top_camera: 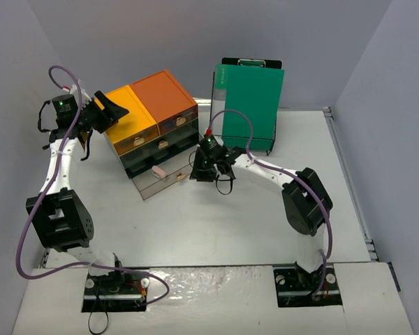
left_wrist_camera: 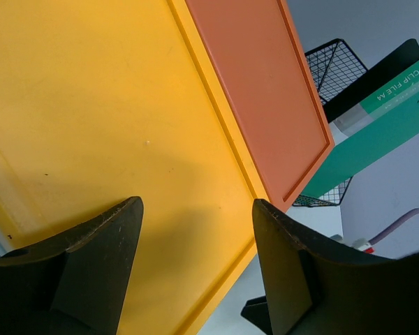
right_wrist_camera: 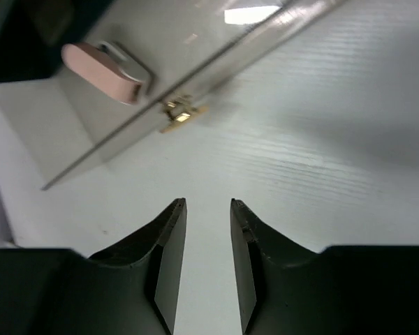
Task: Organize the desk
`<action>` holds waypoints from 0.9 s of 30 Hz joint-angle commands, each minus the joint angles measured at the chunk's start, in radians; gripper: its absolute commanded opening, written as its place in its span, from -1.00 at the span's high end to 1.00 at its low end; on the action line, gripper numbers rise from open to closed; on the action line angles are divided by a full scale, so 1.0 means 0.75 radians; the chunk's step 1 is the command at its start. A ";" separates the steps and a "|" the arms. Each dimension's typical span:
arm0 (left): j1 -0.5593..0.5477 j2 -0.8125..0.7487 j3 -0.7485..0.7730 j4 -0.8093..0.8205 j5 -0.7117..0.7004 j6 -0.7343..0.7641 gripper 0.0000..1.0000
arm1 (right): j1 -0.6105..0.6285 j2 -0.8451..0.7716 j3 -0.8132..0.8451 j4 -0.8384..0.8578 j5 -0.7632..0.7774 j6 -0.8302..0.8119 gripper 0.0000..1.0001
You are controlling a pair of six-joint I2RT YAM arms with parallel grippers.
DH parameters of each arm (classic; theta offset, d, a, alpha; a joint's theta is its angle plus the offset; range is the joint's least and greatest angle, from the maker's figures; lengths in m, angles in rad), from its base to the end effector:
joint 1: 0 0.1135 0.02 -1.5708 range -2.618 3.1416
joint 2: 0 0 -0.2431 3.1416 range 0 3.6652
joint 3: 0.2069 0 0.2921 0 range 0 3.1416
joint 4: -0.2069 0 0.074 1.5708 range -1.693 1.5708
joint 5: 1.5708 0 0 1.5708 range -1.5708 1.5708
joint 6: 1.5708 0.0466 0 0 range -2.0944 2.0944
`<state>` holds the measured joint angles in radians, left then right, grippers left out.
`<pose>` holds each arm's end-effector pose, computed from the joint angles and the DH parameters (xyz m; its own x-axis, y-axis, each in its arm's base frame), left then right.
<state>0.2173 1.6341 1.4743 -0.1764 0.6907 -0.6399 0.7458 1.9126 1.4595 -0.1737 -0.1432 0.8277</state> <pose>0.4272 0.0639 0.3336 -0.5099 -0.5839 -0.6318 0.1454 0.6653 -0.7323 0.3496 0.3320 0.2009 -0.8486 0.2083 -0.4863 -0.1946 0.7319 0.6530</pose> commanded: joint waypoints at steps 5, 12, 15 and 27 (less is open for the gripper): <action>0.005 0.015 0.022 -0.111 -0.027 0.021 -0.23 | 0.012 0.122 -0.054 0.056 0.152 0.001 0.98; 0.005 0.012 0.018 -0.113 -0.025 0.019 -0.23 | 0.002 0.267 0.058 0.165 0.162 0.007 0.99; 0.005 0.004 0.016 -0.111 -0.027 0.019 -0.22 | 0.000 0.307 0.142 0.211 0.147 0.005 0.98; 0.005 -0.018 -0.011 -0.129 -0.033 0.035 -0.22 | -0.033 0.590 0.516 0.412 -0.034 0.086 0.91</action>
<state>0.2173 1.6341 1.4750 -0.1793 0.6901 -0.6373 0.7368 2.3242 1.7401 0.0083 -0.1068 0.8507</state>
